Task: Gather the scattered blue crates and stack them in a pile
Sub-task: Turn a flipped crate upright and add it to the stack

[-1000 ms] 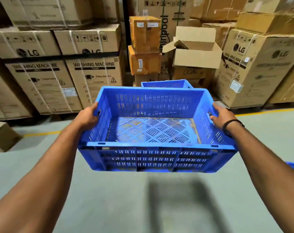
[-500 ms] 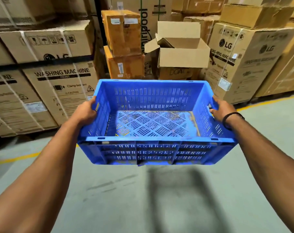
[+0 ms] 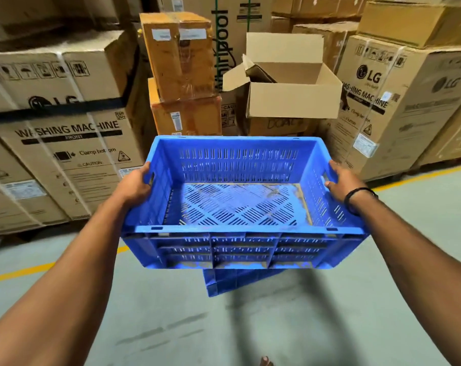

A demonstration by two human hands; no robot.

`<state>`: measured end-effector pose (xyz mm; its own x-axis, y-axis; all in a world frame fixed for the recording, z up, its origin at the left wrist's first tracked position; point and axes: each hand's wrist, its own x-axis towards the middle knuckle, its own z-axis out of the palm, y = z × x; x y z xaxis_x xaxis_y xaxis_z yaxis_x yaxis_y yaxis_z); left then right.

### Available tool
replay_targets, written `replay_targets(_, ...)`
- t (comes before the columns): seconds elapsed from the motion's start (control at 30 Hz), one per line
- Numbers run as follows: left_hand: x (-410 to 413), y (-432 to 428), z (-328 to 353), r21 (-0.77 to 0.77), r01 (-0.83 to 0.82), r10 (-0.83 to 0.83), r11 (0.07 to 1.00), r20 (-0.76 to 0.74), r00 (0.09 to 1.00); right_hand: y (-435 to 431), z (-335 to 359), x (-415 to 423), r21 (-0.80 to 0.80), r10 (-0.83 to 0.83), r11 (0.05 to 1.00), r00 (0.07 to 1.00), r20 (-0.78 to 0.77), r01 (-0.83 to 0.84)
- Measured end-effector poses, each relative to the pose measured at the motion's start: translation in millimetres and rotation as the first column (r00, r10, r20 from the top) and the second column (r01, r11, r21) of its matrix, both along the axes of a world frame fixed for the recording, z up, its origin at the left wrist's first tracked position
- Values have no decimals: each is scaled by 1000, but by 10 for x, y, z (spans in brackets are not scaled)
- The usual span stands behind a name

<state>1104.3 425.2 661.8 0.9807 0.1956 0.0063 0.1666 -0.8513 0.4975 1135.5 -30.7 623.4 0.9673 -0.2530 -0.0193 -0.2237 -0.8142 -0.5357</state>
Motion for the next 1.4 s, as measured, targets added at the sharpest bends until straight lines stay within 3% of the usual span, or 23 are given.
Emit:
replay_targets(0.37,1369,-112,-456,-40,-118,115,992,-85,990,-107,-320,1848,-28,104,994,992,-64,-106)
replay_targets(0.73,2383,-112,-733,-6,-63,62,998,-168,984,-169,-504,2580,-159,74,983,988,-136,-96)
replay_targets(1.17,2262,-328,-800,43,-251,254,967,-86,963,-49,-510,3363,-122,225,963,966,-125,-240)
replay_targets(1.4,2429,-388,-800,79,-233,244,969,-193,950,-319,-461,3341,-129,224,962,965,-135,-242)
